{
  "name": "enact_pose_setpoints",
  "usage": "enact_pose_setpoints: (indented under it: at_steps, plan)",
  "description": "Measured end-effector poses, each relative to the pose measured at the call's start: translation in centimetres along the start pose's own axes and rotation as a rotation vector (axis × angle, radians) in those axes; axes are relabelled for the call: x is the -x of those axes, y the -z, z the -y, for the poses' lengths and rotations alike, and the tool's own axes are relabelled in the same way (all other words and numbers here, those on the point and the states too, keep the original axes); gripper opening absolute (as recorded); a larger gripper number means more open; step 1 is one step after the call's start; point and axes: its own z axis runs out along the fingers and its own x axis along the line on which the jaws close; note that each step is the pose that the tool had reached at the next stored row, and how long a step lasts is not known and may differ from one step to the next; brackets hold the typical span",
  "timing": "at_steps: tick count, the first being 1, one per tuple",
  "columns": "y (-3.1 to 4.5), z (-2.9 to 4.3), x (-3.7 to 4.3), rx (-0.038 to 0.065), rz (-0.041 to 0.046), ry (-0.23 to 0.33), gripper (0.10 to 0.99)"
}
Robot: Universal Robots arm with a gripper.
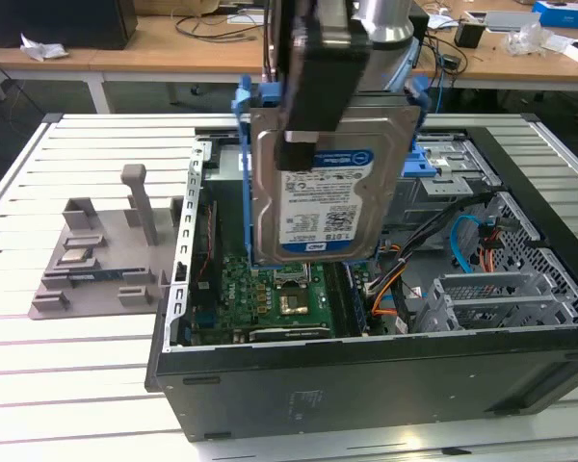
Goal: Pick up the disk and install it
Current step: 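Pick up the disk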
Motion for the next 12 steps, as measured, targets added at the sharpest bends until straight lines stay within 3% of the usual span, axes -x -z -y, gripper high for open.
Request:
enact_pose_setpoints:
  at_steps: [2,4,10,12]
  plan:
    - [0.09,1.75,-0.09,0.001,0.0000,0.000,0.369]
    - [0.14,2.77,-0.13,0.001,0.0001,0.000,0.369]
    - [0.40,8.24,-0.31,0.004,0.0002,0.000,0.369]
    - [0.46,9.47,-0.36,0.004,0.0002,0.000,0.369]
